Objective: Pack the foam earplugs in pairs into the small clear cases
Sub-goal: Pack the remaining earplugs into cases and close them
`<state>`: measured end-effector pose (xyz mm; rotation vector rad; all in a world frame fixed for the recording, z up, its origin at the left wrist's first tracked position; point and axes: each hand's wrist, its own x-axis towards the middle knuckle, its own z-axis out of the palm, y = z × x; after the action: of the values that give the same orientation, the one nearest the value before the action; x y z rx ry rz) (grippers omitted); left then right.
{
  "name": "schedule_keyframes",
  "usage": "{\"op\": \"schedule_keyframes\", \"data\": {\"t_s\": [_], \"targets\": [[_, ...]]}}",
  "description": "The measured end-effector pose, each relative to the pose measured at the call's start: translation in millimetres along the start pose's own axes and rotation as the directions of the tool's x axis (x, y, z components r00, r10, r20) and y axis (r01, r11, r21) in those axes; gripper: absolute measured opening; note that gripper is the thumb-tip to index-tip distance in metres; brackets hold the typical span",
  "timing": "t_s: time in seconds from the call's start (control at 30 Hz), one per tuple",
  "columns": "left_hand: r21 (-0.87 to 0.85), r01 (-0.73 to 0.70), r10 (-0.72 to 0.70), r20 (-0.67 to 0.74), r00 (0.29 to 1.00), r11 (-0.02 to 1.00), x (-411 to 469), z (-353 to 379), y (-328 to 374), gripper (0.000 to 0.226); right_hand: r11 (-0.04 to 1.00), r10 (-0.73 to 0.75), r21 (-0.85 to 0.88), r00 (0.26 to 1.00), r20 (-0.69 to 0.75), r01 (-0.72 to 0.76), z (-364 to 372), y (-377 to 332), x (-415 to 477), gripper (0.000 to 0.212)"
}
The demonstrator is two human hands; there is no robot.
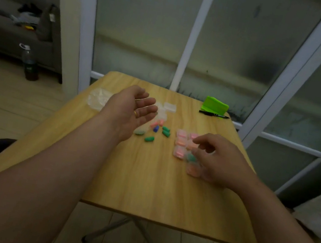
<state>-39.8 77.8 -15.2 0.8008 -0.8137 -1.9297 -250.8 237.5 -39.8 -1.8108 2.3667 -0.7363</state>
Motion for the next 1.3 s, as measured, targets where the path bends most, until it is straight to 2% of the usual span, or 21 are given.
{"op": "schedule_keyframes", "data": {"t_s": [0.1,0.33,0.43,0.6,0.7,0.83,0.87,0.97,1.03,1.17,1.3], "targets": [[-0.004,-0.012,0.012,-0.044,0.999,1.0,10.7,-6.1,8.0,0.016,1.0,0.02,0.01,0.999,-0.047,-0.02,11.3,-3.3,37.1,0.024],[0.156,0.025,-0.026,0.003,1.0,0.987,26.6,-13.5,3.0,0.022,0.998,0.01,-0.07,1.0,0.003,-0.009,42.4,-27.5,122.4,0.026],[0.23,0.029,-0.033,0.015,0.999,0.973,33.8,-18.0,2.2,0.025,0.996,0.016,-0.089,1.0,0.025,-0.013,56.8,-32.0,140.8,0.031],[0.248,0.017,-0.017,-0.001,1.0,0.969,42.8,-22.6,6.5,0.024,0.986,0.105,-0.133,0.994,0.013,-0.102,70.2,-32.8,161.3,0.042],[0.24,0.022,-0.018,-0.02,1.0,0.971,46.4,-27.1,10.1,0.022,0.98,0.15,-0.132,0.989,0.009,-0.148,73.5,-33.5,169.8,0.043],[0.185,0.005,0.008,-0.067,0.998,0.983,48.3,-33.6,19.7,0.021,0.975,0.199,-0.096,0.98,-0.016,-0.2,78.8,-38.5,177.6,0.012],[0.162,-0.004,0.019,-0.088,0.996,0.987,48.1,-35.1,22.9,0.021,0.973,0.211,-0.092,0.977,-0.022,-0.212,79.6,-40.9,179.1,0.011],[0.091,-0.035,0.048,-0.143,0.989,0.995,46.4,-39.7,31.5,0.019,0.964,0.236,-0.129,0.972,-0.007,-0.234,80.7,-51.3,182.5,0.034],[0.067,-0.054,0.065,-0.167,0.984,0.996,44.7,-42.7,35.3,0.019,0.954,0.247,-0.175,0.969,0.008,-0.242,81.1,-59.2,181.6,0.043],[0.061,-0.082,0.093,-0.2,0.975,0.995,40.1,-46.0,39.0,0.019,0.947,0.257,-0.206,0.966,0.016,-0.248,81.4,-63.9,179.0,0.034],[0.074,-0.073,0.086,-0.186,0.979,0.995,35.1,-45.0,38.8,0.019,0.968,0.222,-0.104,0.972,-0.072,-0.229,73.1,-59.4,174.5,0.033]]}}
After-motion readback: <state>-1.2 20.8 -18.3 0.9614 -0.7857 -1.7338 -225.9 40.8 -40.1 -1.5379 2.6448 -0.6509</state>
